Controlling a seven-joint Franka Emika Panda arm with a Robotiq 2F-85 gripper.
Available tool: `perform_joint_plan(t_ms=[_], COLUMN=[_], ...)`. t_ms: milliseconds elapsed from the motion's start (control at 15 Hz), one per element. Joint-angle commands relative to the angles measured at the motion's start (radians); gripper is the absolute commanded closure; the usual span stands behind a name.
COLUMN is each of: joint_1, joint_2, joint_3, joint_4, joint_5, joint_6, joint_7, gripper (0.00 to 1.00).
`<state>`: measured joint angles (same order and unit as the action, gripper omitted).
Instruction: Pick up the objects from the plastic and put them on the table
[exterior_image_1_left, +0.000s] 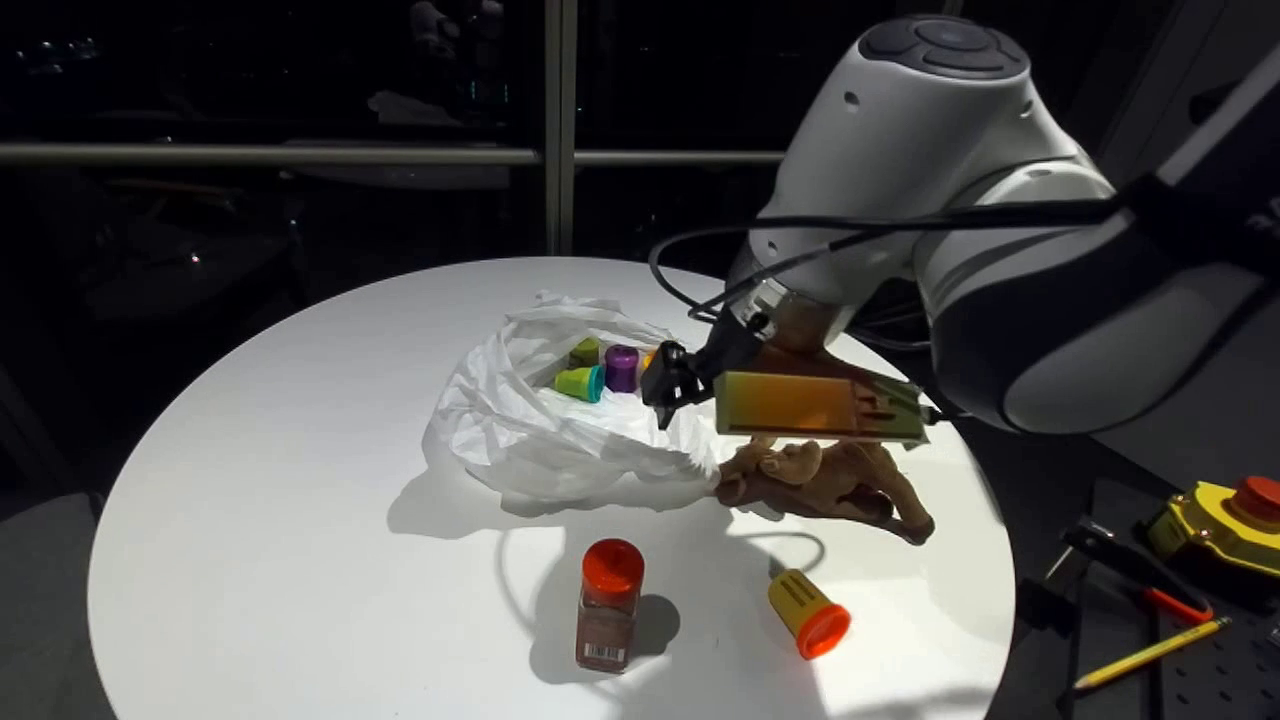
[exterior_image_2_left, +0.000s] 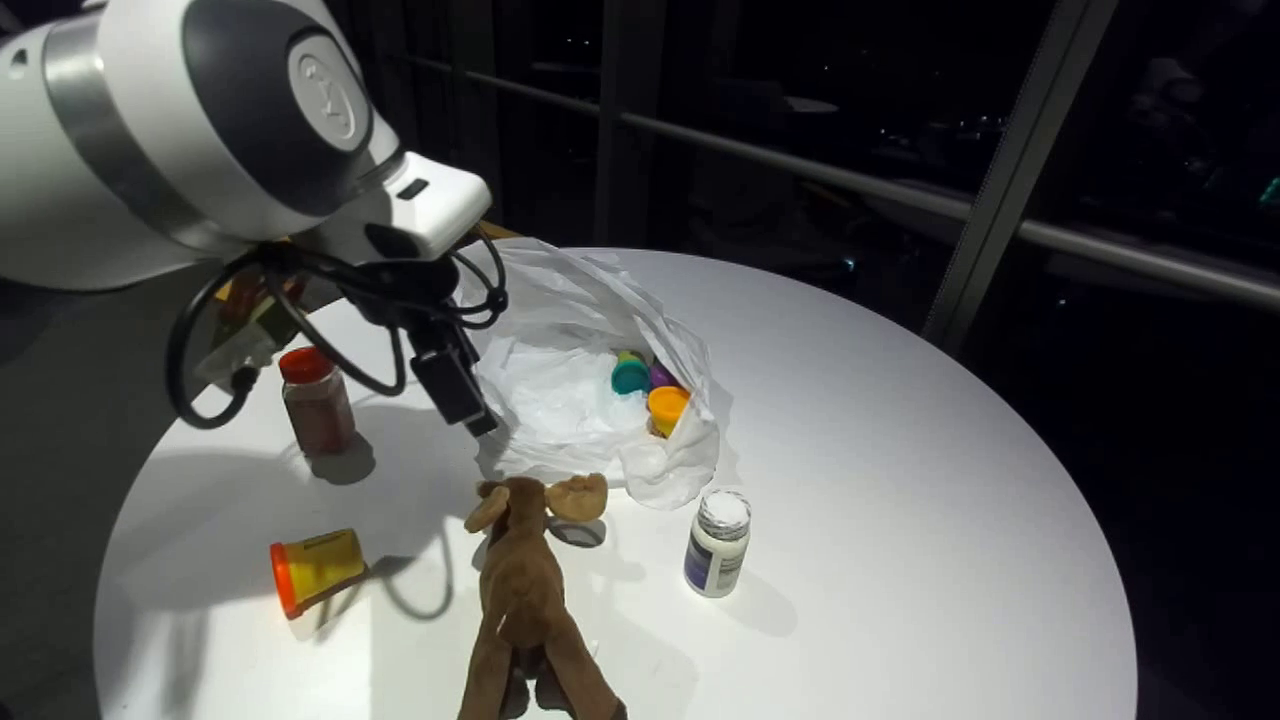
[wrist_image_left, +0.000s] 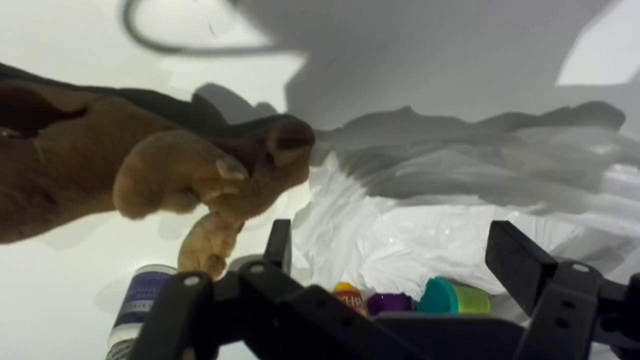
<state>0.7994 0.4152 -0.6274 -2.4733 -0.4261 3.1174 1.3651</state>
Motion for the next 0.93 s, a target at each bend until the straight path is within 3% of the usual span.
perform_joint_plan(t_ms=[0,200,400,533,867], joint_1=[-0.021,-0.050,-0.086,-0.064,-0.093], joint_2=[0.052,0.119,0.201,0.278,0.408], joint_3=[0.002,0.020,0.044,0.030,0.044], joint_4=[0.116,0.221,0.325,0.408,0.569], joint_5=[0.049,0.115,0.182,0.206,0.264], joint_6=[-0.060,-0.110,-0.120,-0.149,-0.264], joint_7=[0.032,0.059,-0.025,0.002,0.027], gripper=[0.00,0.00,0.00,0.00,0.00])
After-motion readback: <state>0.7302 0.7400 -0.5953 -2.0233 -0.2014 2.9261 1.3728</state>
